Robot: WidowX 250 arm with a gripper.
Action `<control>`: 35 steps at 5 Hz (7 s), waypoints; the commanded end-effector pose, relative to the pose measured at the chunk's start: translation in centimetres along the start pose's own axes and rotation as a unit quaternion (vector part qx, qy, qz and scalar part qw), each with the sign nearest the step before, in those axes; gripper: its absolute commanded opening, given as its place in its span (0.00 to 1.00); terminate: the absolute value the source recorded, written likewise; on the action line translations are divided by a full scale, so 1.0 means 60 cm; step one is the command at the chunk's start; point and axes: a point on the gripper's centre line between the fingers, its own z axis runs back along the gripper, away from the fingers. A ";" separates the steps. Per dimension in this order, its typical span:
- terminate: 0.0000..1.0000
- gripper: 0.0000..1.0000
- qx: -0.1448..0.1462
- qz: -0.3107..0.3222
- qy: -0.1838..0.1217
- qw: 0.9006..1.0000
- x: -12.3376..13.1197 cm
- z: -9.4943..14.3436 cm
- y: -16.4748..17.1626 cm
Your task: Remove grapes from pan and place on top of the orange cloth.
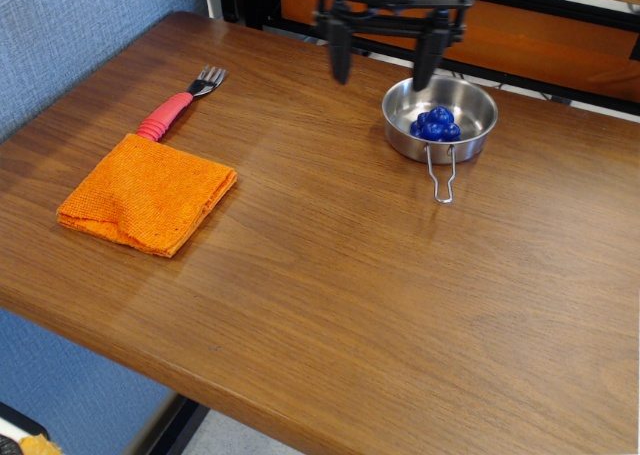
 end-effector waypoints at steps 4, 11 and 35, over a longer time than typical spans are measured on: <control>0.00 1.00 -0.002 -0.024 -0.025 0.999 0.071 -0.035 -0.086; 0.00 0.00 0.002 -0.024 -0.018 1.000 0.087 -0.030 -0.075; 1.00 1.00 0.014 -0.105 -0.019 0.994 -0.168 0.095 -0.075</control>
